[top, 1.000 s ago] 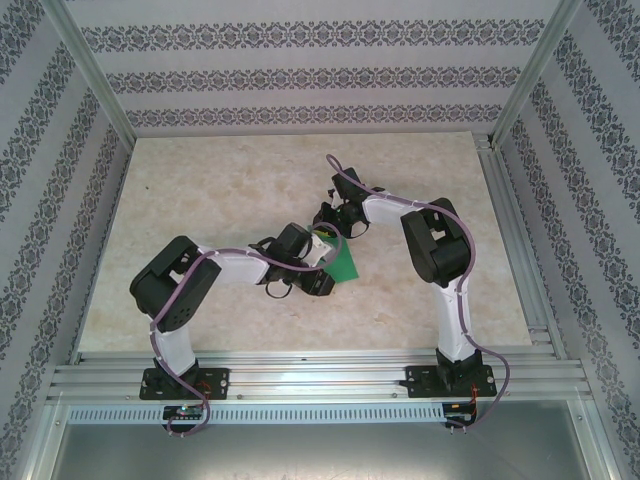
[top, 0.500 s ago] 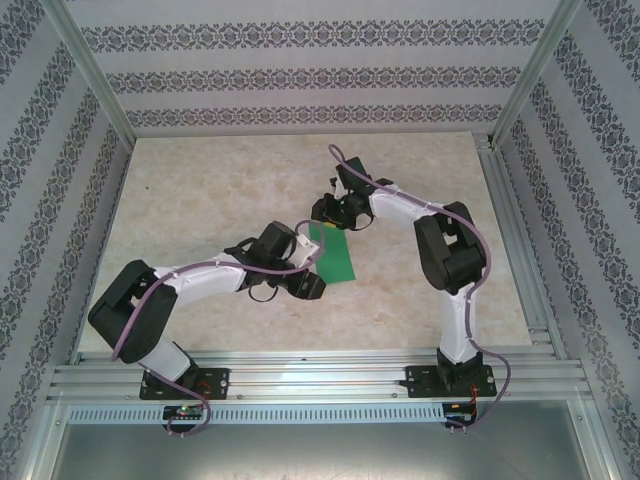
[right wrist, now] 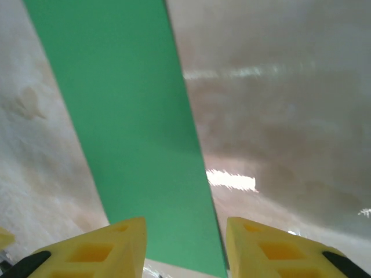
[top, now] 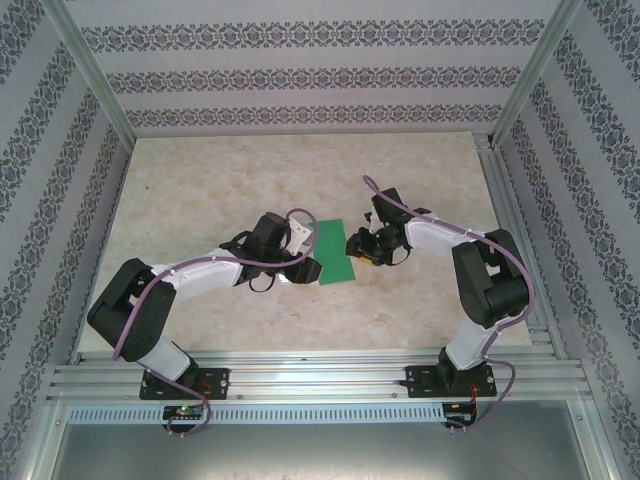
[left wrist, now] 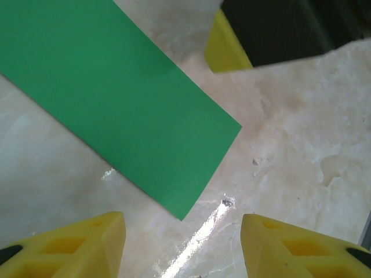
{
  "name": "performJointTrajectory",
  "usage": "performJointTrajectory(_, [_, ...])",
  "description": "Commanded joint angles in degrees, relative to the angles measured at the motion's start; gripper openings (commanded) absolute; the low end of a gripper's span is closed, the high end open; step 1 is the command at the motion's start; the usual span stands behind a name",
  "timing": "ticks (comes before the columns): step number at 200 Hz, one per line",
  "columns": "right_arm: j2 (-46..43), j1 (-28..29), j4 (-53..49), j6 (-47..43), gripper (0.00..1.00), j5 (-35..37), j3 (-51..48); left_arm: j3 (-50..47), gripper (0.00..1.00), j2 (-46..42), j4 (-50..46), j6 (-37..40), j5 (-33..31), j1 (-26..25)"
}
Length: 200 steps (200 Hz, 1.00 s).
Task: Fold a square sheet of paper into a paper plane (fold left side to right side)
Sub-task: Fold the triangle a second time at the center of the table.
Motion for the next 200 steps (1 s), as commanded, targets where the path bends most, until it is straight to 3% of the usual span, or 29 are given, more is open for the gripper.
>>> performJointTrajectory(1, [-0.8,0.9,0.9,1.8,0.4,-2.6,-1.7,1.7,0.56,0.5,3.7,1.7,-1.7,0.1])
performJointTrajectory(71, [2.8,3.9,1.5,3.5,0.36,-2.6,-2.4,1.6,0.56,-0.4,4.1,1.5,-3.8,0.1])
performJointTrajectory(200, [-0.7,4.6,-5.4,1.0,0.37,3.2,-2.0,1.4,0.56,0.1,3.8,1.9,-4.2,0.1])
